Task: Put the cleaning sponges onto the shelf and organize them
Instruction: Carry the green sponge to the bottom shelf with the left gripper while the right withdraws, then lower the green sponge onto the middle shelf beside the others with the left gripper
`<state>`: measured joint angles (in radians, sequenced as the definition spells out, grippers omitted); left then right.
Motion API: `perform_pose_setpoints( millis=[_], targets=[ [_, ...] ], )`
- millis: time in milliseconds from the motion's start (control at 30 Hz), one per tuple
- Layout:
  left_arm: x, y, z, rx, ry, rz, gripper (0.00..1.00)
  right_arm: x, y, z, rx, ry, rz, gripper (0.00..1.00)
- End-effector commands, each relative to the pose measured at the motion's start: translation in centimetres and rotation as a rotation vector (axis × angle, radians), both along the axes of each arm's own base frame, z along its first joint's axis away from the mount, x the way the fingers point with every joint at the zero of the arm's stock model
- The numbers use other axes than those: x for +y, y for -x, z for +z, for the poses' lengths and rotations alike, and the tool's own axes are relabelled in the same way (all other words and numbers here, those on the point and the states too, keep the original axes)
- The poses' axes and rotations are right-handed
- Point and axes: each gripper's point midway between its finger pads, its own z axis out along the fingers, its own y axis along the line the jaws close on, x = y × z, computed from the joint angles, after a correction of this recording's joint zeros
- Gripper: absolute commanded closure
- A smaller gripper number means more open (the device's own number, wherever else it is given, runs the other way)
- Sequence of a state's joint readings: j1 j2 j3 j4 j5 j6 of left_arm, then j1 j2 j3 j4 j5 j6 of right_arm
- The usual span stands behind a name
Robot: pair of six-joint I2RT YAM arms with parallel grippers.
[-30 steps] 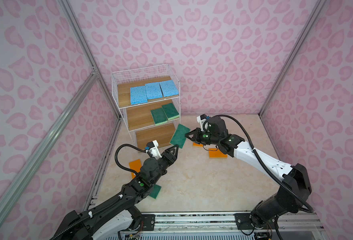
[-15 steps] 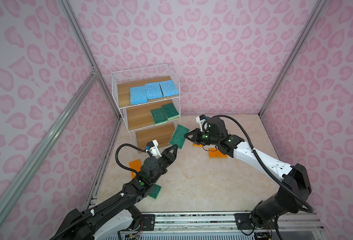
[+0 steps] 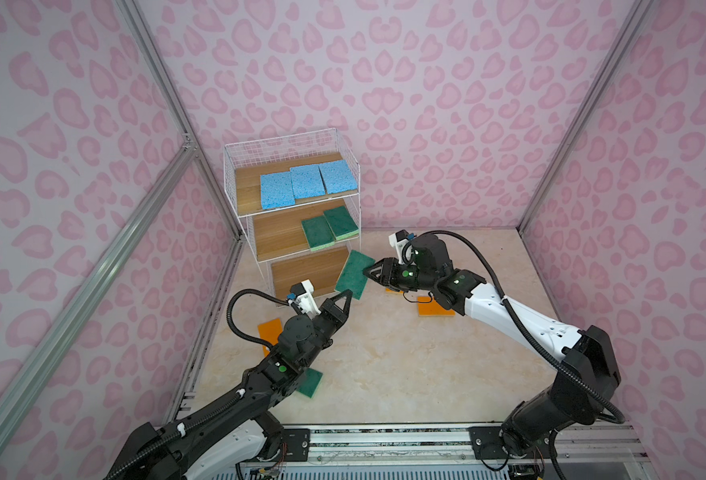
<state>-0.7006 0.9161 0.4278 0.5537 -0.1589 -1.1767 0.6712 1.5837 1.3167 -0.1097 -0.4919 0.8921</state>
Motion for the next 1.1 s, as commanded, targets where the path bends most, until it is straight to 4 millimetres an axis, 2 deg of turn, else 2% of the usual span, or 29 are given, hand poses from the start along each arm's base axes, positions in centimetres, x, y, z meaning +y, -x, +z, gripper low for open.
perform_pose_setpoints(
  millis=[0,100,300,633,800,967,1067],
  targets=[
    [1.6,0.3,1.3,-0.034,0.054,0.057,0.96,0.1,0.0,0.7,-0.037,-0.012,0.017,0.49],
    [3.8,1.0,2.1,-0.051,0.077,0.135,0.96,-1.1,-0.2,1.3,-0.053,-0.027,-0.012,0.41],
    [8.3,1.9,2.9,-0.040,0.102,0.299,0.96,-4.5,-1.1,1.8,-0.063,-0.061,-0.088,0.39],
    [13.1,0.0,2.8,0.041,0.146,0.451,0.96,-6.2,-1.5,0.0,-0.032,-0.058,-0.101,0.39],
    [14.4,-1.6,3.4,0.047,0.151,0.492,0.96,-7.2,-1.9,-0.6,-0.022,-0.061,-0.109,0.39],
    [14.5,-3.4,4.5,0.036,0.141,0.501,0.96,-8.1,-2.3,-1.4,-0.011,-0.059,-0.120,0.39],
    [14.8,-4.4,4.4,0.053,0.139,0.526,0.96,-8.6,-2.6,-1.7,-0.004,-0.063,-0.125,0.39]
  ],
)
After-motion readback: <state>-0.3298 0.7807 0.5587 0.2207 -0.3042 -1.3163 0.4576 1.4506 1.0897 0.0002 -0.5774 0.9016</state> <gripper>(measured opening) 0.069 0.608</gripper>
